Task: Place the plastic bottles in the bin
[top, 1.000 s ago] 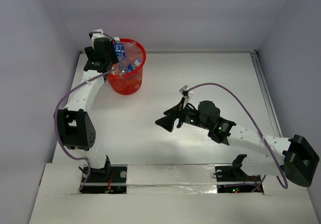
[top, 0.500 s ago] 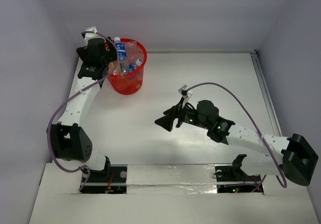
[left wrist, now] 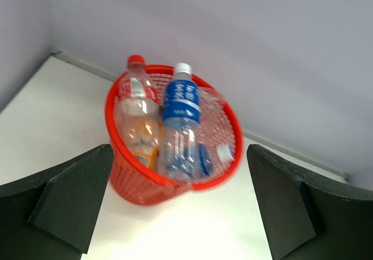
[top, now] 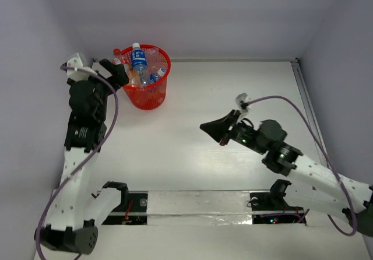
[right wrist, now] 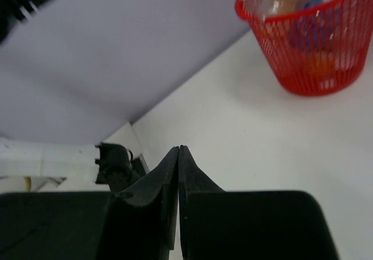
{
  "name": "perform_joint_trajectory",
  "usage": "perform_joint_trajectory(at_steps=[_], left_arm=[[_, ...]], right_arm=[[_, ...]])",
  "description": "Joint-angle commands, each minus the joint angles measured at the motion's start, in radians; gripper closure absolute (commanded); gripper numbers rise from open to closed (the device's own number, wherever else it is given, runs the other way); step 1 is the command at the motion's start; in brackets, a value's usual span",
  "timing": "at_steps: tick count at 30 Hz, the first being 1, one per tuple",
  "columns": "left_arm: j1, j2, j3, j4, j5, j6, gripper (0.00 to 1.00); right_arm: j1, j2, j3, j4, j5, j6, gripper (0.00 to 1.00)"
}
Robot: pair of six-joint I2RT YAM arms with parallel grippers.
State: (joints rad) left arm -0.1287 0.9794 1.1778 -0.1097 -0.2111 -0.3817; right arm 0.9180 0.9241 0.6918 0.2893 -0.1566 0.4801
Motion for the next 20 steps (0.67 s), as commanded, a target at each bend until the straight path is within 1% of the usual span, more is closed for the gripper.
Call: perform_joint_trajectory(at_steps=[1, 2, 3, 4, 5, 6, 7, 8, 10, 11, 12, 14, 16, 20], left_arm=[[0.001, -0.142, -0.098, 0.041, 0.105, -0.069, 0.01], [0.001, -0.21, -0.118, 0.022, 0.136, -0.075, 0.01], [0.001, -0.246, -0.157, 0.007, 0.148, -0.085, 0.01], [0.001, -0.313, -0.179, -0.016, 0.173, -0.1, 0.01], [0.001, -0.349, -0.2, -0.027, 0.183, -0.109, 0.01], [0.001, -0.387, -0.252, -0.034, 0.193, -0.12, 0.01], [0.001, -0.425, -0.282, -0.039, 0.2, -0.129, 0.01], [0.001, -0.502, -0.309, -0.042, 0.205, -0.149, 0.01], [0.001, -0.571, -0.381, -0.048, 0.235, -0.164, 0.01], [0.001, -0.623, -0.398, -0.056, 0.249, -0.167, 0.01], [0.001, -0.643, -0.423, -0.061, 0.253, -0.167, 0.01], [0.001, -0.676, -0.438, -0.073, 0.268, -0.167, 0.01], [0.001, -0.686, -0.451, -0.076, 0.28, -0.163, 0.01], [0.001, -0.683, -0.475, -0.059, 0.303, -0.154, 0.01]], right_arm=[[0.01, -0.193, 0.057, -0.059, 0.124, -0.058, 0.93], [0.01, -0.236, 0.055, -0.077, 0.146, -0.067, 0.93], [0.01, -0.279, 0.054, -0.094, 0.21, -0.067, 0.92], [0.01, -0.365, 0.052, -0.139, 0.244, -0.069, 0.87], [0.01, -0.408, 0.052, -0.16, 0.303, -0.069, 0.81], [0.01, -0.453, 0.046, -0.18, 0.337, -0.069, 0.58], [0.01, -0.496, 0.043, -0.218, 0.368, -0.067, 0.44], [0.01, -0.578, 0.038, -0.235, 0.434, -0.061, 0.3], [0.01, -0.648, 0.034, -0.271, 0.489, -0.057, 0.07], [0.01, -0.675, 0.034, -0.294, 0.515, -0.052, 0.05], [0.01, -0.714, 0.034, -0.323, 0.561, -0.052, 0.05], [0.01, -0.734, 0.032, -0.348, 0.587, -0.057, 0.05], [0.01, -0.729, 0.028, -0.354, 0.603, -0.051, 0.06], [0.01, -0.68, 0.008, -0.3, 0.598, -0.032, 0.09]])
